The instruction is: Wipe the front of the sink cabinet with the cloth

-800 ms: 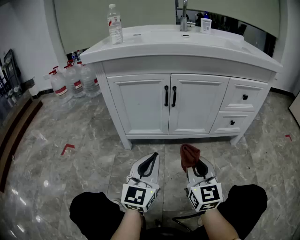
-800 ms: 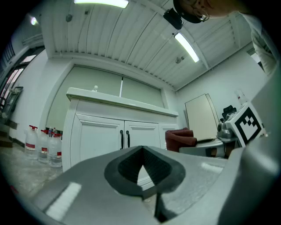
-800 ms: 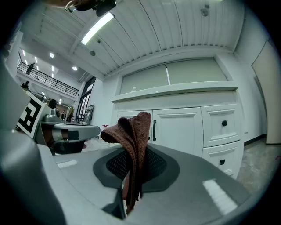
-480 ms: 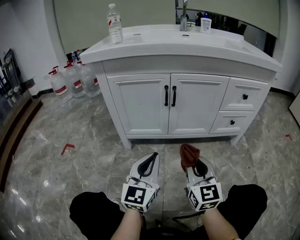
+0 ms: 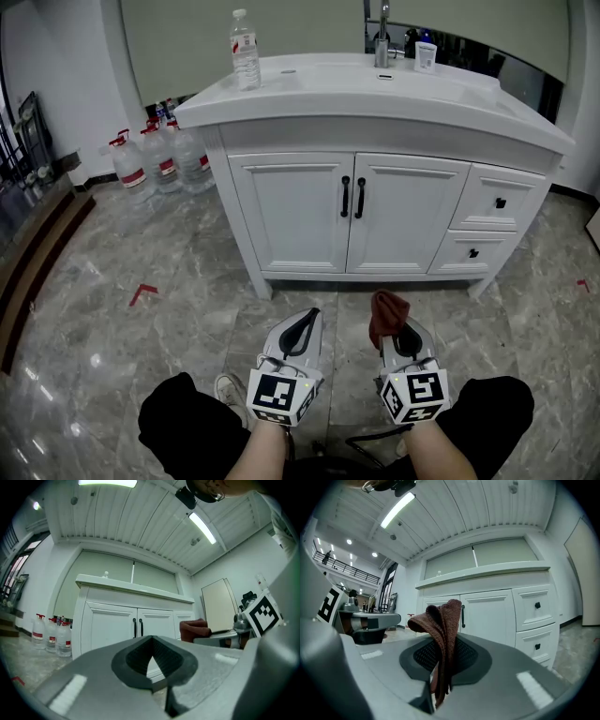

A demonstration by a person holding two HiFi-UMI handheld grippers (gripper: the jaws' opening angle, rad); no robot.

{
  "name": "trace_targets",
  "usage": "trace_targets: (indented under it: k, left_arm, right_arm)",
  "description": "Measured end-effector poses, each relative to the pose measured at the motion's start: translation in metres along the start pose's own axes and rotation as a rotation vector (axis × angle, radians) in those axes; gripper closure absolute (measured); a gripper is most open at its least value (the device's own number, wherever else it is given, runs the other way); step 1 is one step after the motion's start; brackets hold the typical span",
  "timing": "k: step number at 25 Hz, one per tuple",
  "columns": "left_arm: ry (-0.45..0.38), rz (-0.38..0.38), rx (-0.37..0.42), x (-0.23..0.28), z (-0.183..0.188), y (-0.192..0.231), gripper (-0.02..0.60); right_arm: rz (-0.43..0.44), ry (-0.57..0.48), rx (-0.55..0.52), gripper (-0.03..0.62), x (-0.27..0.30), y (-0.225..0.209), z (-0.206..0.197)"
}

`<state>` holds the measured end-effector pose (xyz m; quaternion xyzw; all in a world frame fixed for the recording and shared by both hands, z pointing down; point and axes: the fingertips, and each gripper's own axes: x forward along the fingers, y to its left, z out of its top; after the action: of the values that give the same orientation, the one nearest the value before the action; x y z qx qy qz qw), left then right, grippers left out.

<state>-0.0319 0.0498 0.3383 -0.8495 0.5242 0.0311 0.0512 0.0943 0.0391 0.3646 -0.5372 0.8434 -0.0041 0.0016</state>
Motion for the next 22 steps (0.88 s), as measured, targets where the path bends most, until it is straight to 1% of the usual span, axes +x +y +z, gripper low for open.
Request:
trace_targets:
  k: [5, 11, 13, 17, 20, 22]
  left_arm:
    - [0.011, 0.029, -0.004, 0.007, -0.005, 0.019, 0.581]
    - [0.034, 0.062, -0.012, 0.030, -0.014, 0.060, 0.581]
    - [0.043, 0.070, 0.002, 0.039, -0.018, 0.076, 0.581]
    - [0.056, 0.098, 0.073, 0.051, -0.022, 0.119, 0.581]
    - [0.040, 0.107, 0.079, 0.058, -0.016, 0.154, 0.581]
    - [0.033, 0.107, 0.086, 0.064, -0.013, 0.179, 0.581]
  right_arm:
    - [0.015, -0.010, 0.023, 0.519, 0.021, 0.002, 0.002]
    - [0.050, 0.017, 0.057, 0.520, 0.078, 0.009, -0.010]
    - [0.065, 0.029, 0.090, 0.519, 0.100, 0.011, -0.015]
    - [0.071, 0.033, 0.150, 0.520, 0.143, 0.013, -0.019]
    - [0.080, 0.006, 0.140, 0.520, 0.174, 0.024, -0.006]
    - [0.097, -0.012, 0.125, 0.519, 0.197, 0.039, 0.006]
